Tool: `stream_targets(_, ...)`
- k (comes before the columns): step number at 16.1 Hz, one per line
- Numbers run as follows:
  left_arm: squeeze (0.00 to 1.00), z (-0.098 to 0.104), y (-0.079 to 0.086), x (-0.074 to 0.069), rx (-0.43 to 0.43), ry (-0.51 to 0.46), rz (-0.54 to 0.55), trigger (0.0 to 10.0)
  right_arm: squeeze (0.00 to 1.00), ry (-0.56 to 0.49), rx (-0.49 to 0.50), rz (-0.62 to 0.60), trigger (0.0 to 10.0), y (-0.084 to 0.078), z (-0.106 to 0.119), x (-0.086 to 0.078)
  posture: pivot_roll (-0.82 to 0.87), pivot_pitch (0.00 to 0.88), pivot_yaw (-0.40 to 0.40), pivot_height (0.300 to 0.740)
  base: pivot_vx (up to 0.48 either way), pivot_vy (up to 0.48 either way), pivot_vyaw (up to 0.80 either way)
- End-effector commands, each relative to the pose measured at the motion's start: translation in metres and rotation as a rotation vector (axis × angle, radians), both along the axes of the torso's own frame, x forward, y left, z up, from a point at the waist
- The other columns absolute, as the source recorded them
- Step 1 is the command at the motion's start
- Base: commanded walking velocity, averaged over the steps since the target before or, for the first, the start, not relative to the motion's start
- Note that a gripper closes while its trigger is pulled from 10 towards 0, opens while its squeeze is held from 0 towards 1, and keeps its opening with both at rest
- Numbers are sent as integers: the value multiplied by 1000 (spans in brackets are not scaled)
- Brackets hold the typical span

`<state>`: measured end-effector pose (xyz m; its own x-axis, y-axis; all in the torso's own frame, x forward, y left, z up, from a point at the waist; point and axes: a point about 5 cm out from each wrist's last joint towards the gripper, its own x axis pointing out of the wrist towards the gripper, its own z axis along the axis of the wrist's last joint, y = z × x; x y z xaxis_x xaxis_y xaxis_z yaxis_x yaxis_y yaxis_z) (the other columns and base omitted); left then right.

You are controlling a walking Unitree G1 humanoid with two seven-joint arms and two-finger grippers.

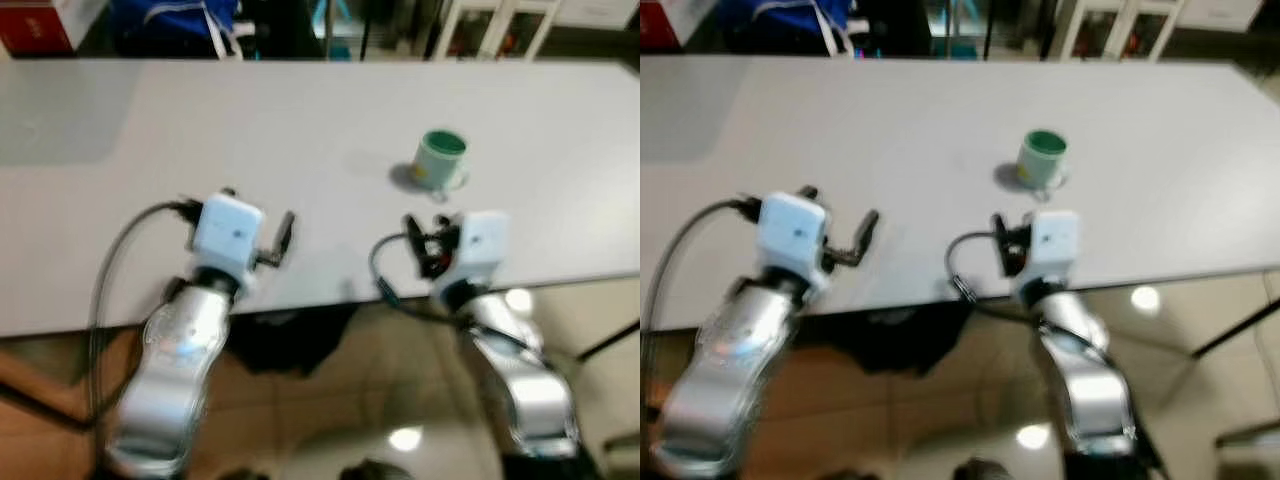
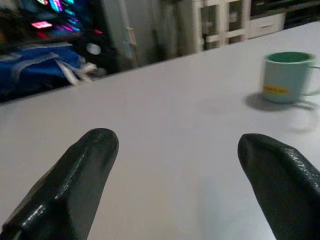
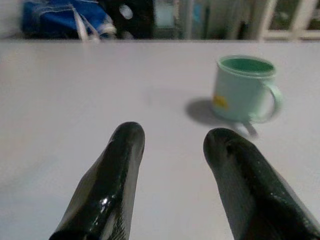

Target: Setting the table

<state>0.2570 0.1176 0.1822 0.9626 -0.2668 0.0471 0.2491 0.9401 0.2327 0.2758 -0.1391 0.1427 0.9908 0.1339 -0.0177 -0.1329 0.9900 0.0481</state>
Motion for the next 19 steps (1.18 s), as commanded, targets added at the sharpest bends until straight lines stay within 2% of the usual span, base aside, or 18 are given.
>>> stream_targets(1,0,-2,10,0,25,1,54,10000,0,4,-2,28,10000,6,2,0,-56,112,-42,740,0,480,0)
stream_targets(5,0,2,6,0,40,-19,40,10000,0,20,1,21,10000,4,1,1,-35,104,-55,740,0,480,0)
stream_targets(7,0,8,10,5,60,-38,49,10000,0,11,3,-47,10000,-2,2,2,-21,96,-23,740,0,480,0)
stream_targets(8,0,9,11,6,62,-40,48,10000,0,5,11,-52,10000,-3,2,2,-21,96,-23,740,0,480,0)
stream_targets(11,0,11,17,9,74,-29,19,10000,0,7,61,-73,10000,-2,-3,-1,24,83,47,740,0,480,0)
stream_targets(14,0,5,26,11,43,-2,56,10000,0,16,62,-45,10000,7,-3,-4,-3,86,34,740,0,480,0)
stream_targets(16,0,5,26,8,31,-11,96,10000,0,-13,36,-19,10000,3,5,-2,-1,81,-8,740,0,480,0)
stream_targets(19,0,11,27,6,81,-46,88,10000,0,-14,40,16,10000,10,6,2,16,82,-19,740,0,480,0)
